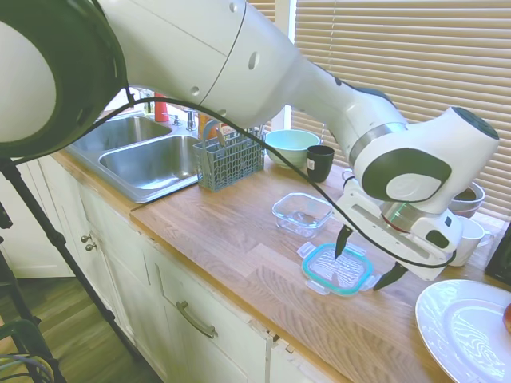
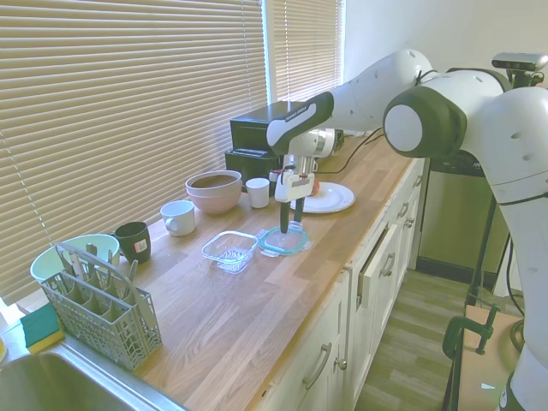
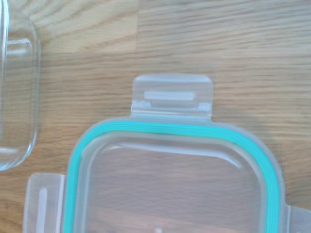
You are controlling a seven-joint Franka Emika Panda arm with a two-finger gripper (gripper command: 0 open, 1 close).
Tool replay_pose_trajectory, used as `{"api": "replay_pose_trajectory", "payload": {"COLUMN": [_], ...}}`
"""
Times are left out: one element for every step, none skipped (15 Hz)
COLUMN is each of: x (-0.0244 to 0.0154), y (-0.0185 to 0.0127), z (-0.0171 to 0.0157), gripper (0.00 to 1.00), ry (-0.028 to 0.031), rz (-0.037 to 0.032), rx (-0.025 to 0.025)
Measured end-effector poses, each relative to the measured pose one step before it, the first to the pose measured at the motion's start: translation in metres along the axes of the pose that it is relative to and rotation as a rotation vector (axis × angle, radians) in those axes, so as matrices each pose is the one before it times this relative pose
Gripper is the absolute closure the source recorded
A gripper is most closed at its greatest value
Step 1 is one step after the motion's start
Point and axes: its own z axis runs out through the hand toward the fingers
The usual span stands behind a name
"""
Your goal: Cover the lid of the food container
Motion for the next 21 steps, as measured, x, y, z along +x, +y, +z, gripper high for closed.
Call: {"api": "replay_pose_trajectory", "payload": {"x": [-0.00042, -0.00086, -0.00116, -0.00027, -0.00006, 0.00006, 0.00016, 0.00005, 0.00012, 0.00008, -0.00012, -0.00019, -0.00020, -0.00024, -0.00017, -0.00015, -0.00010, -0.00011, -0.00007, -0.00011, -0.00018], "y": [0.00071, 0.00069, 0.00131, -0.00005, 0.00021, 0.00044, 0.00068, 0.00046, 0.00057, 0.00067, 0.00091, 0.00072, 0.00058, 0.00040, 0.00055, 0.00089, 0.00116, 0.00133, 0.00117, 0.00063, 0.00033], "z": [0.00021, 0.00116, 0.00302, 0.00020, 0.00013, -0.00011, -0.00014, 0.00004, -0.00001, 0.00008, 0.00072, 0.00083, 0.00086, 0.00092, 0.00077, 0.00087, 0.00081, 0.00086, 0.00062, 0.00059, 0.00066], "gripper": [0.00, 0.00, 0.00, 1.00, 1.00, 1.00, 1.00, 1.00, 1.00, 1.00, 1.00, 1.00, 1.00, 1.00, 1.00, 1.00, 1.00, 1.00, 1.00, 1.00, 1.00], "ry": [-0.00619, -0.00957, -0.01018, -0.00272, -0.00061, -0.00064, -0.00042, -0.00056, -0.00038, -0.00043, -0.00163, -0.00190, -0.00197, -0.00210, -0.00203, -0.00219, -0.00197, -0.00217, -0.00155, -0.00132, -0.00134], "rz": [0.00413, 0.00353, 0.00335, 0.00111, 0.00056, 0.00173, 0.00315, 0.00233, 0.00290, 0.00181, 0.00154, 0.00176, 0.00231, 0.00230, 0.00263, 0.00307, 0.00320, 0.00341, 0.00245, 0.00120, 0.00060], "rx": [0.00689, 0.00627, 0.00181, 0.00263, 0.00050, 0.00249, 0.00488, 0.00361, 0.00455, 0.00180, -0.00007, 0.00081, 0.00248, 0.00302, 0.00343, 0.00312, 0.00268, 0.00239, 0.00116, 0.00008, -0.00027]}}
